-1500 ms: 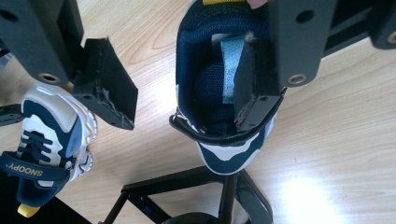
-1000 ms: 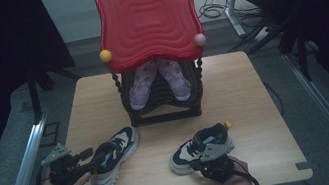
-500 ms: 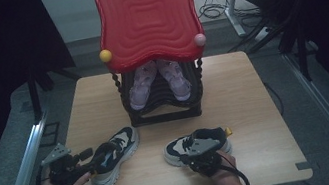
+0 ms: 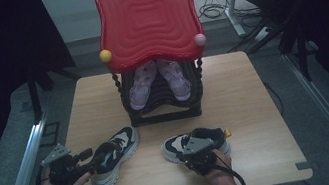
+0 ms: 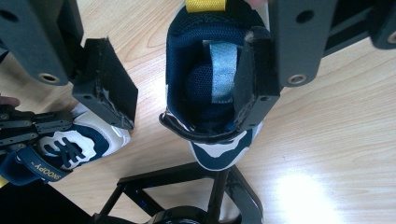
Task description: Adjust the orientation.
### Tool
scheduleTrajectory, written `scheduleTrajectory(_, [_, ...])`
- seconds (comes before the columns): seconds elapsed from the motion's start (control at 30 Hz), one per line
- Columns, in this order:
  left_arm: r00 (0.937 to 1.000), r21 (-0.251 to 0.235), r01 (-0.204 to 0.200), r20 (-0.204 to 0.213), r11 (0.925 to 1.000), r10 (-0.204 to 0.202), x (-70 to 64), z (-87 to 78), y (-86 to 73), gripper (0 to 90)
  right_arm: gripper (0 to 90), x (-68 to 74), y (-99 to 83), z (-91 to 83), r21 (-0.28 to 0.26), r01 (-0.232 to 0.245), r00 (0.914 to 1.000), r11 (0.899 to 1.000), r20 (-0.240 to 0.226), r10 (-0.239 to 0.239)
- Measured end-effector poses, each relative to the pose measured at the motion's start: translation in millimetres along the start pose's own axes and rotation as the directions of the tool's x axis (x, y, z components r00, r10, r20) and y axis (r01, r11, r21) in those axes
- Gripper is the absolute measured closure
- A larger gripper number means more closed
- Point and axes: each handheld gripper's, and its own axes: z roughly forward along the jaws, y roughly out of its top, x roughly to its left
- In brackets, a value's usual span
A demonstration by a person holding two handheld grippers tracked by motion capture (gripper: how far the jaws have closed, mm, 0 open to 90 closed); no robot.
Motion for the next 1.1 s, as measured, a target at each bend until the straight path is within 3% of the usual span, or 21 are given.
scheduleTrajectory(0.13, [1.0,0.0,-0.001,-0.001,1.0,0.001,0.2,-0.4,0.0,39.9,90.0,1.9,0.5,-3.6,-0.02,-0.007,0.9997,1.0,-0.022,0.007])
scheduleTrajectory(0.3, [1.0,-0.001,0.0,-0.002,1.0,0.0,1.1,-0.9,-0.2,39.9,90.0,-4.8,12.4,-29.6,-0.117,-0.043,0.997,0.992,-0.069,0.035])
scheduleTrajectory(0.37, [1.0,-0.001,-0.001,-0.003,1.0,0.001,1.0,-1.0,-0.1,39.9,90.0,-16.5,19.1,-48.6,-0.171,-0.063,0.9971,0.983,-0.053,0.055])
scheduleTrajectory(0.53, [1.0,0.002,-0.002,-0.003,1.0,0.002,0.4,0.6,-0.3,39.9,89.8,-48.4,22.5,-76.9,-0.254,-0.114,0.9933,0.96,-0.007,0.116])
scheduleTrajectory(0.7, [1.0,0.007,-0.003,-0.005,1.0,0.003,0.4,2.1,-0.7,39.9,89.8,-86.7,13.4,-98.1,-0.302,-0.169,0.9777,0.938,0.069,0.199])
scheduleTrajectory(0.87, [1.0,0.011,-0.001,-0.004,0.9999,0.001,0.6,2.5,-0.9,39.8,89.8,-117.7,-4.6,-107.5,-0.312,-0.245,0.9527,0.918,0.098,0.287])
scheduleTrajectory(1.03, [1.0,0.013,0.001,-0.004,0.9999,-0.001,1.1,2.4,-1.1,39.7,89.8,-130.6,-18.8,-102.4,-0.282,-0.291,0.941,0.914,0.089,0.327])
scheduleTrajectory(1.1, [1.0,0.014,0.002,-0.004,0.9999,-0.002,1.5,2.5,-1.3,39.7,89.7,-131.0,-22.6,-97.5,-0.257,-0.288,0.9442,0.923,0.085,0.318])
